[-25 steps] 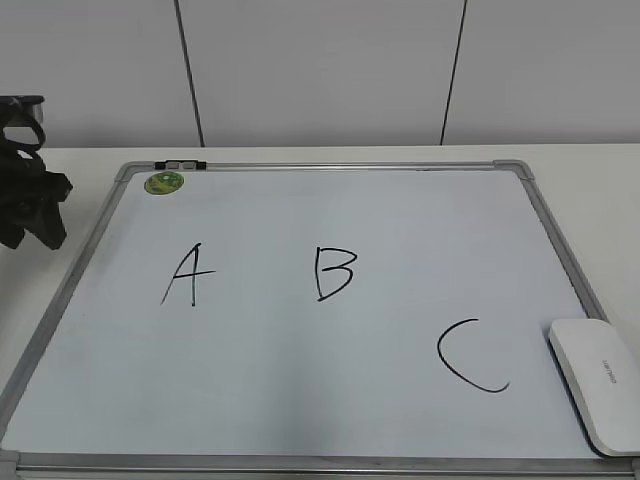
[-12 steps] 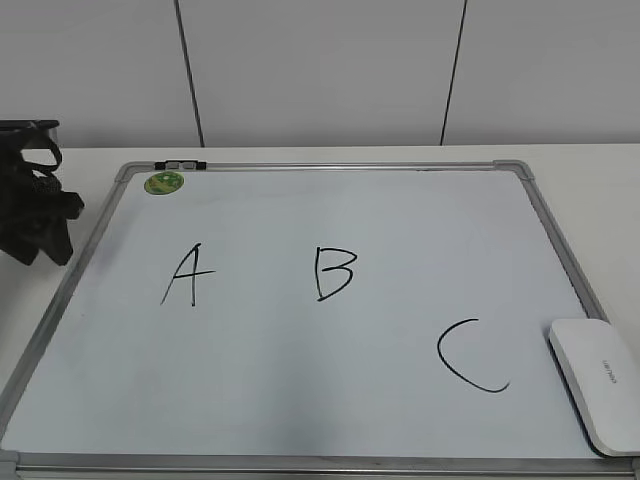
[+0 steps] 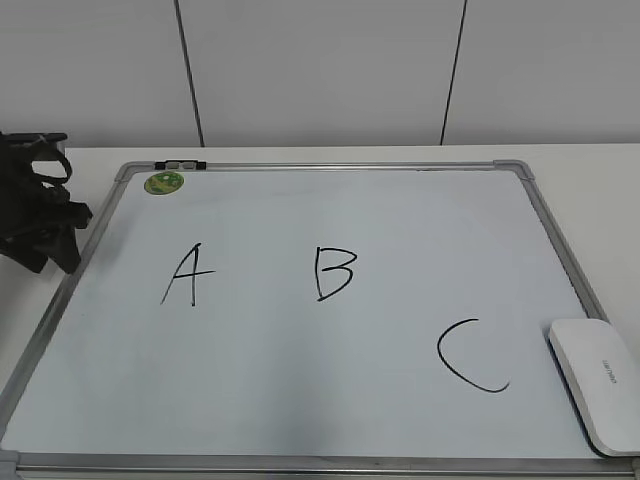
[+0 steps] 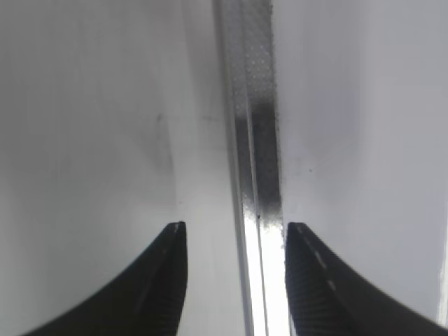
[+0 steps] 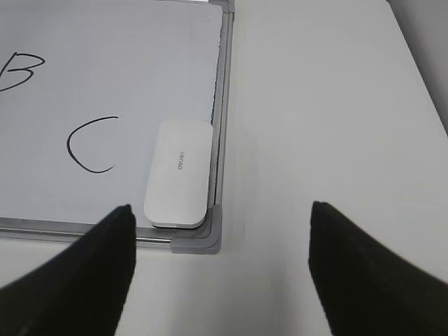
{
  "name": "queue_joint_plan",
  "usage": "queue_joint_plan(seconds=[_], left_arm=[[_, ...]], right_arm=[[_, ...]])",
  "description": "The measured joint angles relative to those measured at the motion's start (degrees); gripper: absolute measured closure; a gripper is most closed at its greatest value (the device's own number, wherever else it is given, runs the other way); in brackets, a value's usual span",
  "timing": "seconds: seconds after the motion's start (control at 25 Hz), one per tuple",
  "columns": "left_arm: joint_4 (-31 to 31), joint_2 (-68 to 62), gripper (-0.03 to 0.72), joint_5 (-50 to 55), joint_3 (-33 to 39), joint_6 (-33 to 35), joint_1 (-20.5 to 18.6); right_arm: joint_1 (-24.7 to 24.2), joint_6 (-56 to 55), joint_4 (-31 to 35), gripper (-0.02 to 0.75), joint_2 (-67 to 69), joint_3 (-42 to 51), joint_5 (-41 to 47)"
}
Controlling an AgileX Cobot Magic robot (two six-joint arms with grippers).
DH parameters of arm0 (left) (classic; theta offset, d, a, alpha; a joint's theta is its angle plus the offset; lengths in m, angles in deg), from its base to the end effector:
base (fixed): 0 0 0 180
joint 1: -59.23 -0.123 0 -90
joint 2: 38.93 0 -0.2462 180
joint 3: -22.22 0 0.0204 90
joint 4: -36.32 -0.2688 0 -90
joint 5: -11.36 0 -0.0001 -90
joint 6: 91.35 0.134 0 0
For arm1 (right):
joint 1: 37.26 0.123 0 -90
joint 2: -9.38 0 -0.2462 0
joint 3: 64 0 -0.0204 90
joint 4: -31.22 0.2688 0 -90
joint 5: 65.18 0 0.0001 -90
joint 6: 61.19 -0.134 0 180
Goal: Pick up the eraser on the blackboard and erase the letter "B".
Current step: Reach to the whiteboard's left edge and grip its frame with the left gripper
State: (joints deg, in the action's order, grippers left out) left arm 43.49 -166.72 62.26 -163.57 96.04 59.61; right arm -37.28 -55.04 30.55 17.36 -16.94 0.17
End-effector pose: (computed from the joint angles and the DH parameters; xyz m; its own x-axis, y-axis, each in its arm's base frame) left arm 0.4064 -0.0157 0.0601 -0.9897 0.0561 -0.1320 0.0683 0.9936 -0.0896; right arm 0.0803 -0.0015 0.2601 -0.5037 -0.1118 -0.8566 -0.0472 0.9937 -0.1019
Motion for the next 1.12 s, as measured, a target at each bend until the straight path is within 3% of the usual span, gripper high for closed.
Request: queue_joint_plan(seconds=[1.12], left_arm=[[0.1, -1.9, 0.395, -2.3, 0.0, 0.0, 0.0]], right_arm=[[0.0, 0.0, 0.0, 0.147, 0.0, 0.0, 0.0]])
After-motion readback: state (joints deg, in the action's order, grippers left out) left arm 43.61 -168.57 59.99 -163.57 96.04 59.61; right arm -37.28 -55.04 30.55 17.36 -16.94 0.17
